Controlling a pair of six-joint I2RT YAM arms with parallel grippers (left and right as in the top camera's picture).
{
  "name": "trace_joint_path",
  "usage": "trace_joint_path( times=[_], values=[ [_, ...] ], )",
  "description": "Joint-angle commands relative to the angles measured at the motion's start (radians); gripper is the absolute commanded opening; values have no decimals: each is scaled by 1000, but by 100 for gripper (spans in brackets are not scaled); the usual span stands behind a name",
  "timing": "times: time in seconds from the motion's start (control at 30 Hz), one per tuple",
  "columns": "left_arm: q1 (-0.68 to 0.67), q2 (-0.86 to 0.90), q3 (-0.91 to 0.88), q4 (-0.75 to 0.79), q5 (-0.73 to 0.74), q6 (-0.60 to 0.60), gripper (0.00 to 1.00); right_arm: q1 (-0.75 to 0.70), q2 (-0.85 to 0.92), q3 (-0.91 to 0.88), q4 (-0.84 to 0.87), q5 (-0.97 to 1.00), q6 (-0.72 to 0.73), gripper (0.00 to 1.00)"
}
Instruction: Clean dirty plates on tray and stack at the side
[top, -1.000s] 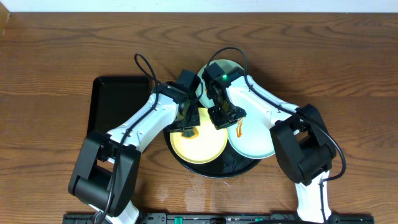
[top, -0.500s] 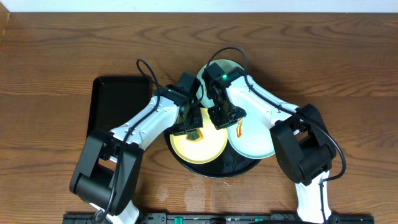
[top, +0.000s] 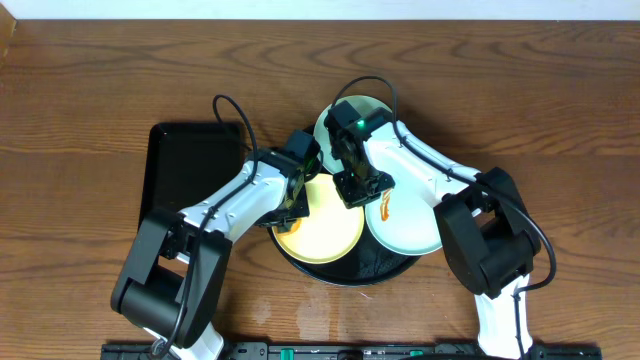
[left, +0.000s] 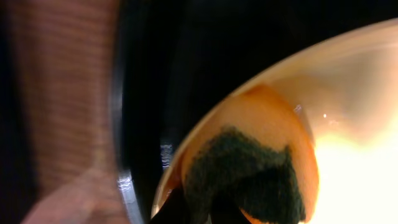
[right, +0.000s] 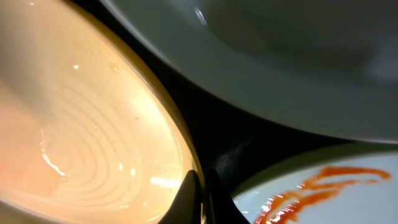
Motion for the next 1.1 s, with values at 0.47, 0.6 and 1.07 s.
trace_joint_path(
  times=[0.47,0.6,1.07],
  values=[
    [50,-424,152,-172,-49,-13,7,38,-83,123,-42,130,17,1],
    [103,-526,152,-196,-48,-13,7,46,-131,123,-42,239,18,1],
    [403,-609,151,-345,-41,-12,8,80,-365,123,-45,506,-37,1]
  ],
)
